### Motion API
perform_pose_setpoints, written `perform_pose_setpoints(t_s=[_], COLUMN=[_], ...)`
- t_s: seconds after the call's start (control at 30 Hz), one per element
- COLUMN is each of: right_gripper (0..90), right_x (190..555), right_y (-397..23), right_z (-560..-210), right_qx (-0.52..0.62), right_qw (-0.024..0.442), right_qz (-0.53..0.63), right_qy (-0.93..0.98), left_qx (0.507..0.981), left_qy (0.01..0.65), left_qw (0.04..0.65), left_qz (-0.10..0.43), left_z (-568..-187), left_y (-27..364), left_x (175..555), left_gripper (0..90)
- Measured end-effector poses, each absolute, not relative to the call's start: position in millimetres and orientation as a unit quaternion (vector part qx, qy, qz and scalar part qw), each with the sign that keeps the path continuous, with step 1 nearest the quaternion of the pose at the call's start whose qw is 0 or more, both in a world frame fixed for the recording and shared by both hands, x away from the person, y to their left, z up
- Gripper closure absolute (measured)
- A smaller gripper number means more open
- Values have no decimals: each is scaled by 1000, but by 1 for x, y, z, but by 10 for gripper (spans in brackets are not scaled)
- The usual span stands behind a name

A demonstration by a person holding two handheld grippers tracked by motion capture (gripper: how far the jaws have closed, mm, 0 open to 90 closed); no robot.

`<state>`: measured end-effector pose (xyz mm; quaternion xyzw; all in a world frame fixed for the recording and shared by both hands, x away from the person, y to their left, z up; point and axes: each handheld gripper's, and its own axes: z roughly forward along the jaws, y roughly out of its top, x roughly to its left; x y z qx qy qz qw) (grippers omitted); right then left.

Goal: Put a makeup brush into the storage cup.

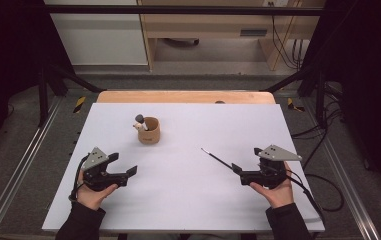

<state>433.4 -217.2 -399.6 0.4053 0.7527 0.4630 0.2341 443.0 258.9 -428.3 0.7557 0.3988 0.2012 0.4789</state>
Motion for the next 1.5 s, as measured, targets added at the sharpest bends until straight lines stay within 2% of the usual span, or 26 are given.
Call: perform_pose_setpoints(t_s=[0.4, 1.5], right_gripper=[88, 128], right_x=[453, 507], right_y=[-187, -149], right_z=[-395, -411], right_qx=[375, 365], right_qw=[211, 183], right_qz=[417, 319], right_qy=[801, 855], left_qx=[757, 767], left_qy=[401, 390], left_qw=[477, 472], left_qz=[197, 193], left_z=[-429, -432], left_y=[259, 259], left_x=[444, 446], left_gripper=[124, 123])
